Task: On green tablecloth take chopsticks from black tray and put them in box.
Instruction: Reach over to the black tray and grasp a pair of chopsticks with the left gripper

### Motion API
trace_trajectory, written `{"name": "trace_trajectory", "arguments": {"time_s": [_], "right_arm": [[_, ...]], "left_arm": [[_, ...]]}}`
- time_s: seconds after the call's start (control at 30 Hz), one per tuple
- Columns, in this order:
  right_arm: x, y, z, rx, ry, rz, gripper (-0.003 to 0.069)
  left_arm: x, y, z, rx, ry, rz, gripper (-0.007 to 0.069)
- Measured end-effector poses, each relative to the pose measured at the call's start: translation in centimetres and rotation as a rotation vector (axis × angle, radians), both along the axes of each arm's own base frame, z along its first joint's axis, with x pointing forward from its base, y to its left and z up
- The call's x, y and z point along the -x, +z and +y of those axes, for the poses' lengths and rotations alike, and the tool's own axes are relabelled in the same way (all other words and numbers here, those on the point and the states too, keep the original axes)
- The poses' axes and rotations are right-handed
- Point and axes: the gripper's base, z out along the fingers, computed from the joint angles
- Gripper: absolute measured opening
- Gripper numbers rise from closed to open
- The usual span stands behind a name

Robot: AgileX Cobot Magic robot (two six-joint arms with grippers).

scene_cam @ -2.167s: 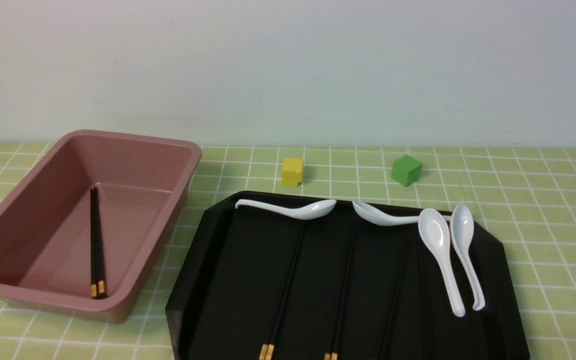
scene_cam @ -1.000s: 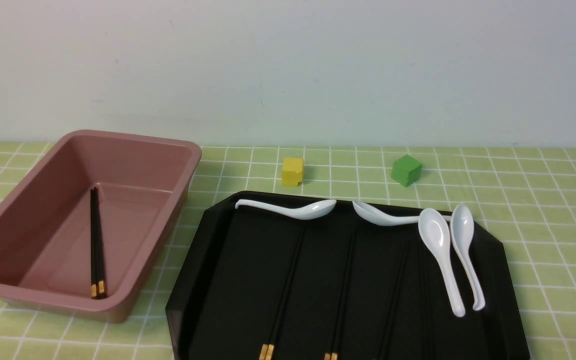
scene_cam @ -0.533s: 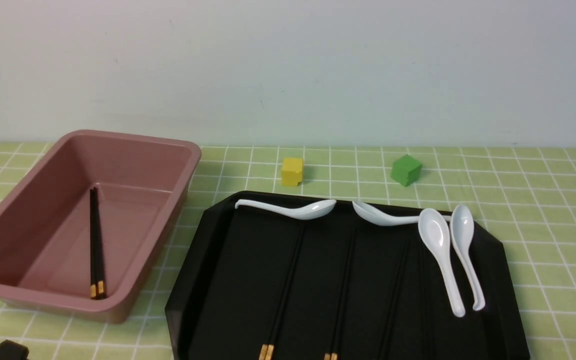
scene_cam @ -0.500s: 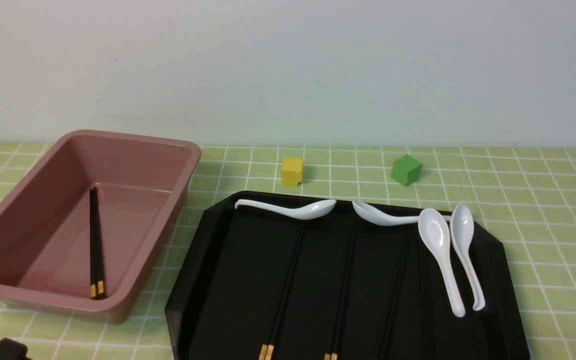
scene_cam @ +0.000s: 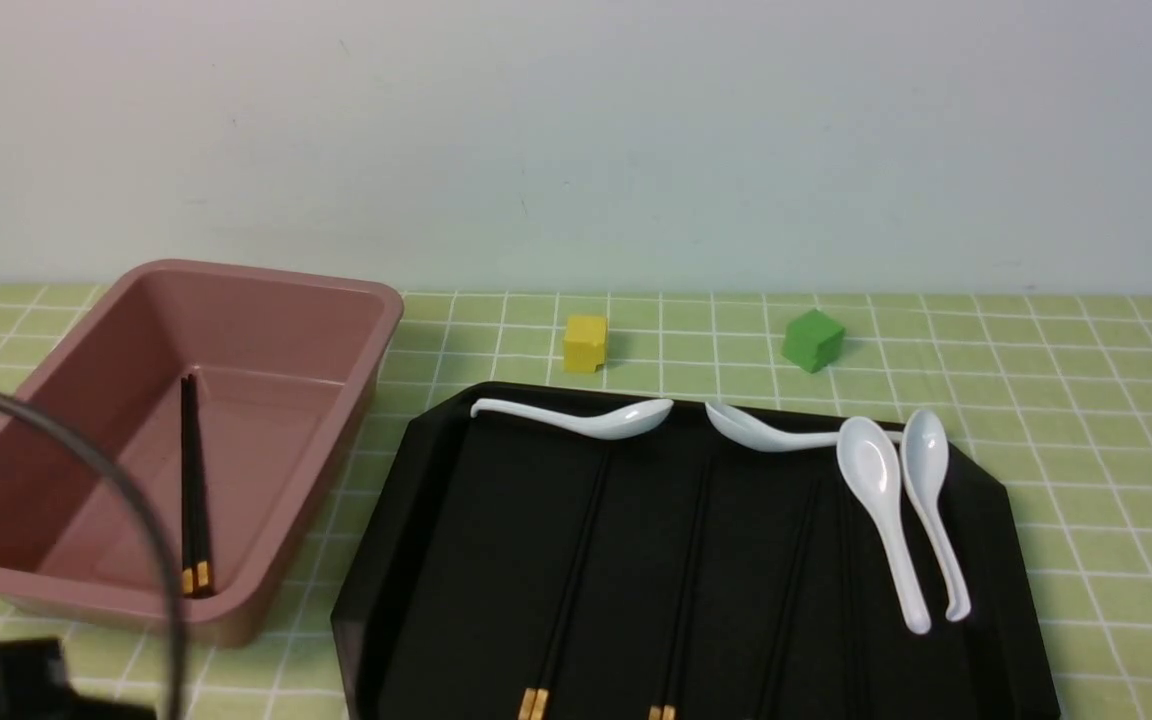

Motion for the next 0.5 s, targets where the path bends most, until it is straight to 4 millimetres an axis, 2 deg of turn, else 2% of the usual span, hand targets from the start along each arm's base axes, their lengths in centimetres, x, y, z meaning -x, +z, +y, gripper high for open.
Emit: {"name": "trace_trajectory", "arguments": {"time_s": [0.03,0.07,0.1,0.17,0.23,0.27,0.3,0.4,0.43,0.5], "right_arm": [[0.0,0.0,0.0,0.000,0.000,0.000,0.0240],[0.0,0.0,0.0,0.000,0.000,0.000,0.0240],[0.0,0.0,0.0,0.000,0.000,0.000,0.0240],[0.0,0.0,0.0,0.000,0.000,0.000,0.0240],[0.0,0.0,0.0,0.000,0.000,0.000,0.0240],[0.0,0.0,0.0,0.000,0.000,0.000,0.0240],[0.0,0.0,0.0,0.000,0.000,0.000,0.0240],[0.0,0.0,0.0,0.000,0.000,0.000,0.0240],[0.0,0.0,0.0,0.000,0.000,0.000,0.0240],[0.0,0.0,0.0,0.000,0.000,0.000,0.0240]], "left_arm": [[-0.5,-0.4,0.1,-0.046,-0.023,0.064,-0.0013],[-2.3,-1.0,0.3,-0.105,-0.049,0.165,-0.0013],[-2.3,-1.0,0.3,-0.110,-0.049,0.164,-0.0013],[-4.7,-1.8,0.1,-0.139,-0.078,0.252,-0.0013],[-6.0,-2.1,-1.1,-0.134,-0.131,0.262,-0.0013],[-6.0,-2.1,-1.3,-0.133,-0.139,0.264,-0.0013],[-6.7,-2.2,-2.9,-0.126,-0.192,0.228,-0.0013],[-7.3,-2.3,-6.0,-0.116,-0.235,0.189,-0.0013],[-7.4,-2.3,-6.0,-0.119,-0.234,0.185,-0.0013],[-7.7,-2.7,-8.2,-0.160,-0.264,0.211,-0.0013]]}}
